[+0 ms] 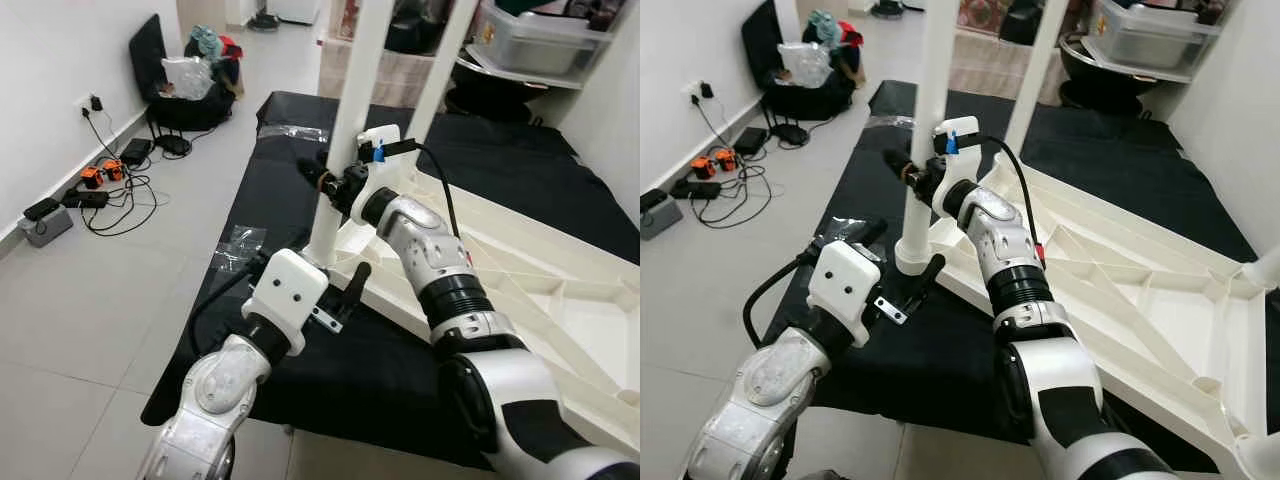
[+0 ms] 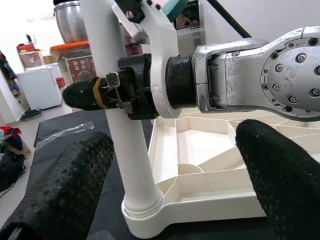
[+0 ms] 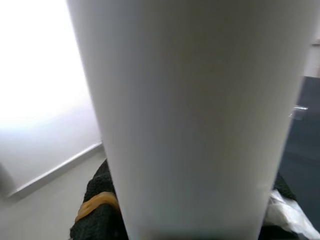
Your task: Building children table
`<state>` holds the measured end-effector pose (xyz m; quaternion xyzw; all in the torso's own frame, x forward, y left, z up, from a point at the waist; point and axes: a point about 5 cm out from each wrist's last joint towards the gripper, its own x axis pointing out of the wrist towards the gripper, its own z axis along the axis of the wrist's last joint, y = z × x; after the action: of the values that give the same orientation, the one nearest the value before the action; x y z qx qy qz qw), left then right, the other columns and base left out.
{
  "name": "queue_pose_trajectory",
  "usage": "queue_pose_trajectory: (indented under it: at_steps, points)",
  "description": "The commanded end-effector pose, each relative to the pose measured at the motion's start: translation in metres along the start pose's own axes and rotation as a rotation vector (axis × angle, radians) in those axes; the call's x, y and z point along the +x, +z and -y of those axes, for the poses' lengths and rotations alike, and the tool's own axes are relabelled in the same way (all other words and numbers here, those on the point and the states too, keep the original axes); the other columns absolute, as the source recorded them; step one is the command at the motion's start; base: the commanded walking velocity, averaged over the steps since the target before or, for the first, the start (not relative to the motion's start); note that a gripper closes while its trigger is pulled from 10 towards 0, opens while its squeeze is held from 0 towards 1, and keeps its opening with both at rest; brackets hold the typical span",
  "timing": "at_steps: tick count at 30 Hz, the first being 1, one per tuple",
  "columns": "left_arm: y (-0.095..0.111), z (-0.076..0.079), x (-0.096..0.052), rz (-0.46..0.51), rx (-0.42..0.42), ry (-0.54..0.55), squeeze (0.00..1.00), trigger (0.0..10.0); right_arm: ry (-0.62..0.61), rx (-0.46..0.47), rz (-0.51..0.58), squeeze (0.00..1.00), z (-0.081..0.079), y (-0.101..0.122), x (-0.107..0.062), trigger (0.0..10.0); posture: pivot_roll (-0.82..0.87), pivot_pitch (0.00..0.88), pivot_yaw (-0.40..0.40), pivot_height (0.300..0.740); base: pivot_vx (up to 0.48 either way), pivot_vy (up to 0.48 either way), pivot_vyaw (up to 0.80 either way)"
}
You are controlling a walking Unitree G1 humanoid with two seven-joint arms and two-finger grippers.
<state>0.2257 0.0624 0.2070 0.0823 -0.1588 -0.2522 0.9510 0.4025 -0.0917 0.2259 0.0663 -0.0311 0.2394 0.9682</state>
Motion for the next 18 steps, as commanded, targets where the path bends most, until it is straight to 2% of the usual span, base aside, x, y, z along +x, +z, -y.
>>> queue_pose_trajectory:
  at_steps: [1, 2, 4, 5, 6, 7, 8, 9, 11, 12, 13, 15, 18]
  points:
    - [0.0, 0.001, 0.0, -0.003, 0.0, 0.0, 0.0, 10.0, -0.205, 0.021, -0.05, 0.0, 0.026, -0.012, -0.011, 0.0, 0.09, 0.05, -0.114, 0.74, 0.0, 0.0, 0.0]
    - [0.0, 0.001, 0.001, 0.001, -0.001, -0.006, 0.0, 10.0, -0.474, -0.031, -0.055, 0.0, 0.038, -0.013, -0.024, 0.0, 0.09, 0.051, -0.11, 0.74, 0.0, 0.0, 0.0]
    - [0.0, 0.001, 0.001, 0.001, -0.001, -0.006, 0.0, 10.0, -0.474, -0.031, -0.055, 0.0, 0.038, -0.013, -0.024, 0.0, 0.09, 0.051, -0.11, 0.74, 0.0, 0.0, 0.0]
    - [0.0, 0.001, 0.003, 0.005, -0.002, -0.009, 0.0, 10.0, -0.701, -0.072, -0.046, 0.0, 0.043, -0.011, -0.038, 0.0, 0.09, 0.049, -0.11, 0.74, 0.0, 0.0, 0.0]
    - [0.001, 0.001, 0.004, 0.008, -0.002, -0.01, 0.0, 10.0, -0.844, -0.074, -0.041, 0.0, 0.041, -0.008, -0.049, 0.0, 0.09, 0.051, -0.111, 0.74, 0.0, 0.0, 0.0]
    - [0.001, 0.001, 0.004, 0.008, -0.002, -0.01, 0.0, 10.0, -0.844, -0.074, -0.041, 0.0, 0.041, -0.008, -0.049, 0.0, 0.09, 0.051, -0.111, 0.74, 0.0, 0.0, 0.0]
    - [0.001, 0.001, 0.004, 0.009, -0.001, -0.008, 0.0, 10.0, -0.902, -0.052, -0.02, 0.0, 0.034, -0.004, -0.051, 0.0, 0.09, 0.052, -0.109, 0.74, 0.0, 0.0, 0.0]
    - [0.001, 0.0, 0.004, 0.008, -0.001, -0.006, 0.0, 10.0, -0.908, -0.029, -0.009, 0.0, 0.027, -0.002, -0.049, 0.0, 0.09, 0.052, -0.106, 0.74, 0.0, 0.0, 0.0]
    - [0.001, -0.001, 0.003, 0.008, 0.001, -0.005, 0.0, 10.0, -0.908, -0.008, -0.004, 0.0, 0.023, -0.001, -0.046, 0.0, 0.09, 0.052, -0.108, 0.74, 0.0, 0.0, 0.0]
    - [0.001, -0.001, 0.003, 0.007, 0.002, -0.005, 0.0, 10.0, -0.877, 0.03, 0.013, 0.0, 0.017, -0.001, -0.041, 0.4, 0.09, 0.052, -0.108, 0.74, 0.0, 0.0, 0.0]
    - [0.001, -0.001, 0.003, 0.007, 0.003, -0.004, 0.0, 10.0, -0.805, 0.075, 0.028, 0.0, 0.009, -0.001, -0.034, 10.0, 0.09, 0.053, -0.107, 0.74, 0.0, 0.0, 0.0]
    - [0.001, -0.002, 0.004, 0.008, 0.004, -0.002, 0.0, 10.0, -0.671, 0.134, 0.068, 0.0, -0.005, 0.0, -0.024, 10.0, 0.09, 0.053, -0.107, 0.74, 0.0, 0.0, 0.0]
    - [0.001, -0.002, 0.004, 0.008, 0.004, -0.002, 0.0, 10.0, -0.628, 0.147, 0.081, 0.0, -0.009, 0.001, -0.021, 10.0, 0.09, 0.055, -0.103, 0.74, 0.0, 0.0, 0.0]
